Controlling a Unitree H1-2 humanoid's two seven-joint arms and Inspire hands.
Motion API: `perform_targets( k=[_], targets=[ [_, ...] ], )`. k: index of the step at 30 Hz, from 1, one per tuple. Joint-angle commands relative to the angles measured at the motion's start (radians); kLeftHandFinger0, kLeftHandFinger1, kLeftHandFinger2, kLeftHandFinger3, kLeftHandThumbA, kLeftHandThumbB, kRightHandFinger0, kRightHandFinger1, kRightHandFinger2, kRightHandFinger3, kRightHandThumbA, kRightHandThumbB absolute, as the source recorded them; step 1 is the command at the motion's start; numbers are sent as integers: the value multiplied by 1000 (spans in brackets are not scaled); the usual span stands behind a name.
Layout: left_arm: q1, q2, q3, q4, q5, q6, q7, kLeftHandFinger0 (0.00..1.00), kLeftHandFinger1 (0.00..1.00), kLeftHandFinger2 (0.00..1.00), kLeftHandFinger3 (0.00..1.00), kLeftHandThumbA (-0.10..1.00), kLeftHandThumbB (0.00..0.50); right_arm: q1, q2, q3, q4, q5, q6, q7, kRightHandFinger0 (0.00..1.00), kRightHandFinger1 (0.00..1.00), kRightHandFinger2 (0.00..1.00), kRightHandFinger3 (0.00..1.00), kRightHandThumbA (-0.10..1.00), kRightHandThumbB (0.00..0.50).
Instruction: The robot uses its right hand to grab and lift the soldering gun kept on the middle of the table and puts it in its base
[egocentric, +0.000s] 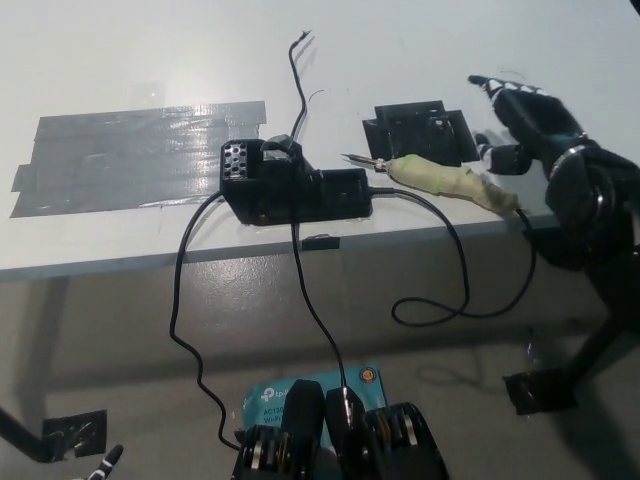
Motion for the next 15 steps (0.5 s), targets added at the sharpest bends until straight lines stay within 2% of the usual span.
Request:
perform_targets(
  k=[1, 5, 8, 11, 15],
  targets=[
    [-4, 25, -2, -14, 7, -4, -16, 0, 0, 275, 371, 1000, 500, -34, -6, -13, -33, -8, 10, 20, 1000, 1000, 1000, 1000, 355, 252],
    [0, 26, -2, -17, 9, -5, -16, 0, 0, 264, 347, 1000, 500, -28, -3, -12, -14, -12, 3, 16, 1000, 1000, 1000, 1000, 354, 253],
    [-6, 24, -3, -13, 10, -8, -15, 0, 30, 288, 352, 1000, 500, -18, -16, 1, -4, -25, 11, 34, 1000, 1000, 1000, 1000, 421, 234],
    [-5, 23, -7, -25, 16, -2, -16, 0, 75, 314, 381, 1000, 500, 5, -22, -11, -7, -17, -6, 20, 1000, 1000, 1000, 1000, 376, 248],
    [-10, 22, -16, -14, 22, -15, -19, 13, 104, 326, 369, 1000, 500, 34, -32, -21, 8, -9, -27, 5, 1000, 1000, 1000, 1000, 352, 269]
  ],
)
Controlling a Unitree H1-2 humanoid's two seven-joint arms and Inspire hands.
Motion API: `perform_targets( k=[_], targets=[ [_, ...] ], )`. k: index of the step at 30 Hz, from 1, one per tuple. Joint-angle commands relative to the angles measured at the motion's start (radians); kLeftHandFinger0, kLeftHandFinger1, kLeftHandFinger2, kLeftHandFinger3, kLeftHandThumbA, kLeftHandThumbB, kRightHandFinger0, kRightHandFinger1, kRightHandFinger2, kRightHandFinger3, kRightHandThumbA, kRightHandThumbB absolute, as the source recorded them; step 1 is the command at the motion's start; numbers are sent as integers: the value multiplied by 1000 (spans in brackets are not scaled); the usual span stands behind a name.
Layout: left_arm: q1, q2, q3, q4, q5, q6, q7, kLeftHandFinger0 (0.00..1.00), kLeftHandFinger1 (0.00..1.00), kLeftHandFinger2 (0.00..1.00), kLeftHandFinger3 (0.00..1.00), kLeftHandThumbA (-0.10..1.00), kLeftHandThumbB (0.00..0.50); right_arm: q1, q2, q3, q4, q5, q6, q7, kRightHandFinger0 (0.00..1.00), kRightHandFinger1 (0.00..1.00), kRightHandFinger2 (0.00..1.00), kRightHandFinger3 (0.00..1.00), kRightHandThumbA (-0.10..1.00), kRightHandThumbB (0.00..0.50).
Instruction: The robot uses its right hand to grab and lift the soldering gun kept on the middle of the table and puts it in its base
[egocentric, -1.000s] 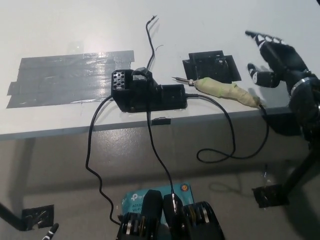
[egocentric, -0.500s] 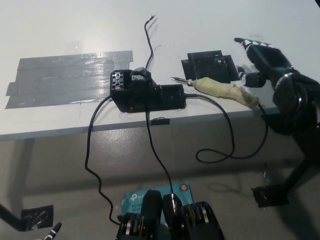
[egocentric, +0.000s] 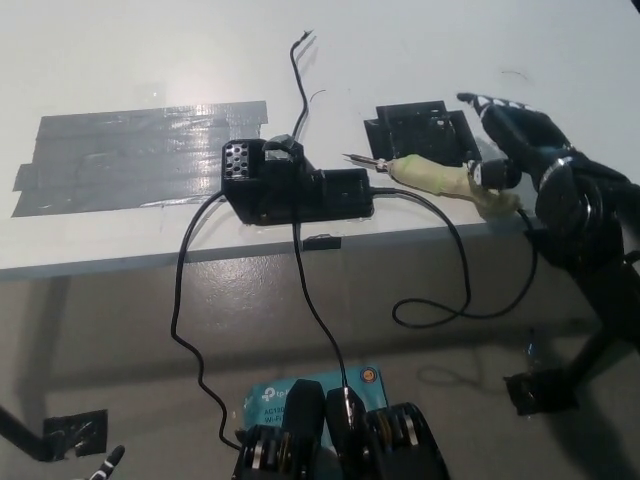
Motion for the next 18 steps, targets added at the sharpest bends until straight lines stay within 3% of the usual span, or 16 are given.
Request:
perform_targets(
  k=[1, 6, 18],
  targets=[
    [-9, 19, -9, -23, 13, -4, -16, 10, 81, 323, 354, 1000, 500, 6, -29, -22, -10, -2, -11, -9, 1000, 1000, 1000, 1000, 330, 258],
    [-11, 16, -13, -21, 6, -11, -21, 0, 3, 262, 319, 1000, 500, 18, -16, -8, -18, -18, -7, -4, 1000, 1000, 1000, 1000, 357, 245],
    [-9, 13, -25, -22, 17, -19, -19, 0, 31, 286, 301, 1000, 500, 18, -7, 34, 8, -41, -24, -3, 1000, 1000, 1000, 1000, 424, 248]
  ],
)
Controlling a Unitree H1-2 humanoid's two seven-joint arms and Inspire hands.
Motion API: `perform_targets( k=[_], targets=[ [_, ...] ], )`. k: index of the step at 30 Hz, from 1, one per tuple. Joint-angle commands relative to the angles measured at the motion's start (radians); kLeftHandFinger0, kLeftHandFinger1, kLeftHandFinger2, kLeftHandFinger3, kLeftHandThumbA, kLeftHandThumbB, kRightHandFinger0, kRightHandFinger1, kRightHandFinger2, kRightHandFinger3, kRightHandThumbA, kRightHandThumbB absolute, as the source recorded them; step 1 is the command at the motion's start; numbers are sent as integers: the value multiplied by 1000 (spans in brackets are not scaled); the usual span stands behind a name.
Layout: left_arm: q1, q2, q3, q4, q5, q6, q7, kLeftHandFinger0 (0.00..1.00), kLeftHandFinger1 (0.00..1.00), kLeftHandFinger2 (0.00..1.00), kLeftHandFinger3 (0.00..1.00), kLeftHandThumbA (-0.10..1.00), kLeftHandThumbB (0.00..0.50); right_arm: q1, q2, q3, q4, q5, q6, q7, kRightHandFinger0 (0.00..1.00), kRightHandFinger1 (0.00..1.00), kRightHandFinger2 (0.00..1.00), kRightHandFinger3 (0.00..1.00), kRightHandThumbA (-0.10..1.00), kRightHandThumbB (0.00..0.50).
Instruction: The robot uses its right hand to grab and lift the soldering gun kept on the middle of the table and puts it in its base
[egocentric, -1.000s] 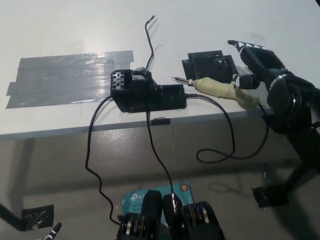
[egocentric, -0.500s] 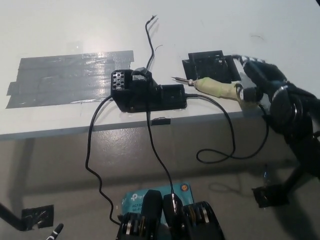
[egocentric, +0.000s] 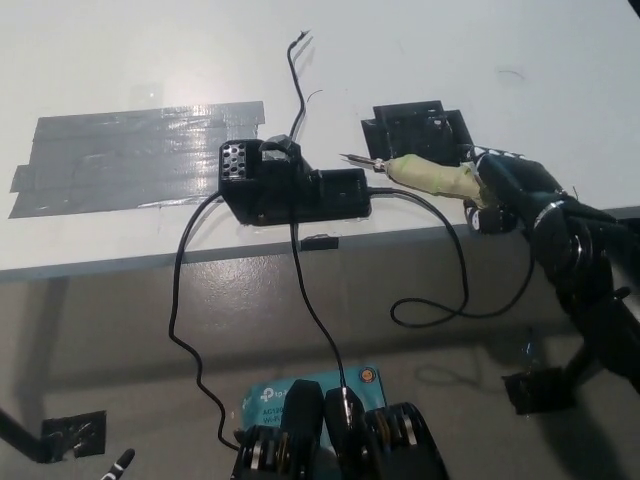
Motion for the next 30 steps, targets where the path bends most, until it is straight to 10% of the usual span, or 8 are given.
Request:
perform_targets(
  k=[1, 30],
  targets=[
    [-6, 13, -2, -17, 7, -19, -9, 0, 32, 296, 304, 1000, 500, -36, -29, 5, 14, -34, -17, -4, 1000, 1000, 1000, 1000, 397, 230],
    [-47, -26, -14, 7, -9, -54, -27, 0, 1, 248, 340, 1000, 500, -92, -15, 52, 49, -69, -16, 36, 1000, 1000, 1000, 1000, 568, 258]
  ],
)
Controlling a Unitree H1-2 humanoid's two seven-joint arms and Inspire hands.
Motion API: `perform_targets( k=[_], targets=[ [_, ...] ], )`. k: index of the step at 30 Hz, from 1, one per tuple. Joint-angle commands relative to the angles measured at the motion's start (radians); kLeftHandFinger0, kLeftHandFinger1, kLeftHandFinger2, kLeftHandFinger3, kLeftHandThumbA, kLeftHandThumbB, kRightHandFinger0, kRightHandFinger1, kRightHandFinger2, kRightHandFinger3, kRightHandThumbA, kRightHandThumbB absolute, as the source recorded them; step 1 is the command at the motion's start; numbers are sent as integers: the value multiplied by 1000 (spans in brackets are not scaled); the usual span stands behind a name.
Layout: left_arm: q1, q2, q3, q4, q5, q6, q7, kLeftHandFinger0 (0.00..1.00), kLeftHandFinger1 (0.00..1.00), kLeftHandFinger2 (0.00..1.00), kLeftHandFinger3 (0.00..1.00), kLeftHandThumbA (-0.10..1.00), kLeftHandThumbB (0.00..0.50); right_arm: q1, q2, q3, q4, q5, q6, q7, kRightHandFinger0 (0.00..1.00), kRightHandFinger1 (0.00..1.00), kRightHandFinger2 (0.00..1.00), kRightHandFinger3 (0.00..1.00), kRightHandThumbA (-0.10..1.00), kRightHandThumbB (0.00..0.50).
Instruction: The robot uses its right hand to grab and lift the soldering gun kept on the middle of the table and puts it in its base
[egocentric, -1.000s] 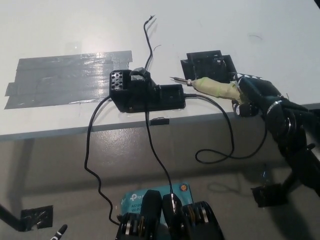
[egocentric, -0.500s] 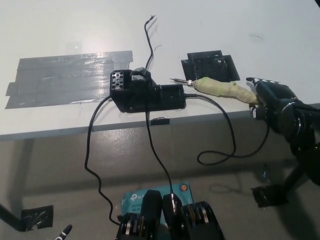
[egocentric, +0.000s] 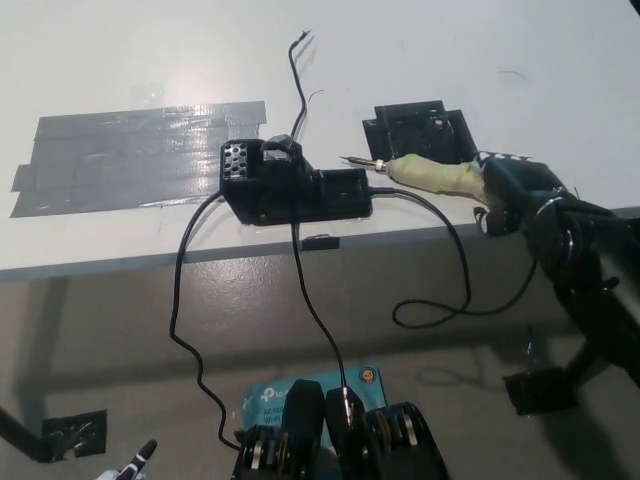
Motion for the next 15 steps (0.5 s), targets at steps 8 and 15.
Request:
perform_targets(
  k=[8, 15],
  targets=[
    [-19, -3, -4, -46, 1, -22, -16, 0, 6, 243, 335, 1000, 500, -43, -51, 0, -30, -28, -5, 26, 1000, 1000, 1000, 1000, 555, 265],
    [-34, -17, -12, -47, -11, -31, -36, 0, 0, 166, 279, 1000, 500, -47, -62, 12, 5, -39, 8, 36, 1000, 1000, 1000, 1000, 530, 271]
  ],
)
